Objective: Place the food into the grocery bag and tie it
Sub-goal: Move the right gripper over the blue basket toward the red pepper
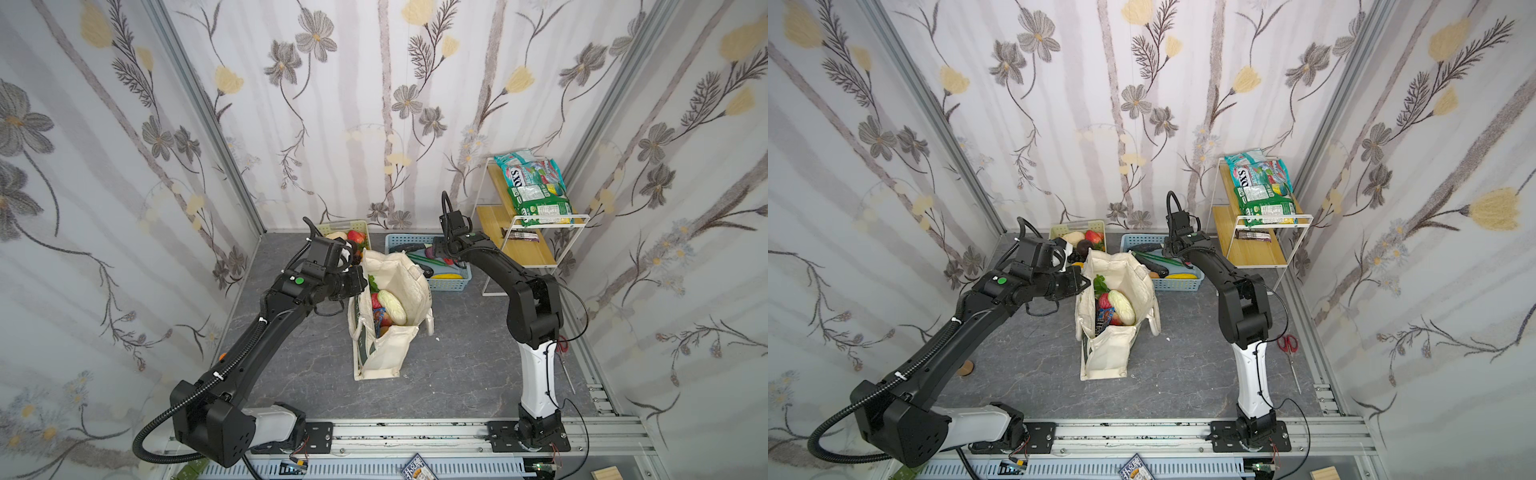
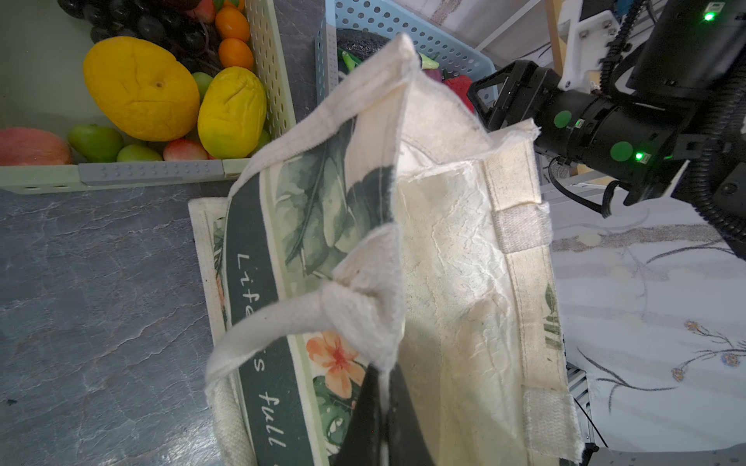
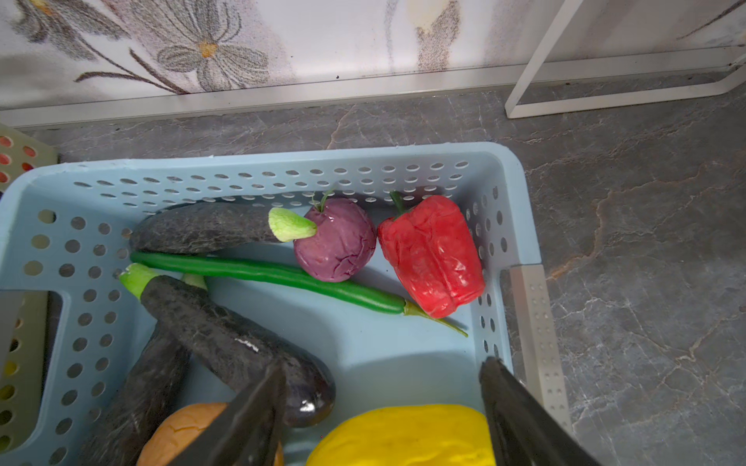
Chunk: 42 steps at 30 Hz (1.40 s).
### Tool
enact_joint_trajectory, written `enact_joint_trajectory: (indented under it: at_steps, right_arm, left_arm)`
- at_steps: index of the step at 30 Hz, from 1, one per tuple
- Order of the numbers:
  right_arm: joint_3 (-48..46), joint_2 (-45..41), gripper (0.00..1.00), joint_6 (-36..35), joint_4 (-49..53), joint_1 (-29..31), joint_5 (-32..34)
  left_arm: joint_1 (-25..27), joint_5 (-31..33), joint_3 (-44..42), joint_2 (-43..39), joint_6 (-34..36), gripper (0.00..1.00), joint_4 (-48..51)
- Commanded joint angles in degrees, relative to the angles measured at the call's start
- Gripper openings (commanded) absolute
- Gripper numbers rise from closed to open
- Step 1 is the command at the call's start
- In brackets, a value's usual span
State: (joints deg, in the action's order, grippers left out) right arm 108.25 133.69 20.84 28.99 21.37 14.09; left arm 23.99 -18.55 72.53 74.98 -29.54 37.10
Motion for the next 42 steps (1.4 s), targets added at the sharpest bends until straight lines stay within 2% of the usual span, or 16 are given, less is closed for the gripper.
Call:
enact_joint_trajectory:
  at_steps: [1, 24, 42]
  right_arm:
    - [2.58, 2.44, 0.76, -0.49, 1.68, -0.56, 1.69]
    - [13.18, 12.59, 0.75, -0.95, 5.34, -3.01, 2.56]
    - [19.16, 15.98, 0.75, 0.63, 8.9, -5.82, -6.14]
  left_arm:
    - [0.08, 0.19, 0.5, 0.12, -0.05, 0.0, 0.26]
    - [0.25, 0.1, -0.37, 0.13, -1.35, 0.0, -0.35]
    - [0.49, -1.05, 0.91, 1.77, -1.64, 0.0, 0.47]
